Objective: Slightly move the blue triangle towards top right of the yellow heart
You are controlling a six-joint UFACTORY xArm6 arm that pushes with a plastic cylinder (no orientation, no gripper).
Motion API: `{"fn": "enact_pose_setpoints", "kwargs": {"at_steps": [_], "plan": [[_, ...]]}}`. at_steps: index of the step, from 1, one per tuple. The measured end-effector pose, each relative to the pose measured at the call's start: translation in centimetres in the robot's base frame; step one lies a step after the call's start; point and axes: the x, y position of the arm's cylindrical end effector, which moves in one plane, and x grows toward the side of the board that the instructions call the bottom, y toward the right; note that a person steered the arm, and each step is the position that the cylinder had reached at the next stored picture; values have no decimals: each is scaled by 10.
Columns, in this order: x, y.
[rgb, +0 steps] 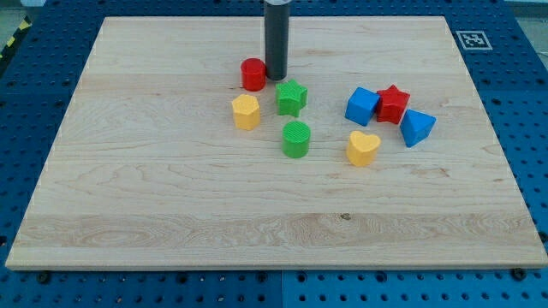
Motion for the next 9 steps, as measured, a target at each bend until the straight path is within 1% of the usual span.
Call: {"fn": "enact_pose_setpoints", "kwargs": {"at_steps": [1,2,3,4,5,6,7,8,9], "plan": [[0,-7],[-9,-4],[-23,40],[-24,113],[-19,201],[29,248],[90,247],[107,235],[105,235]]}}
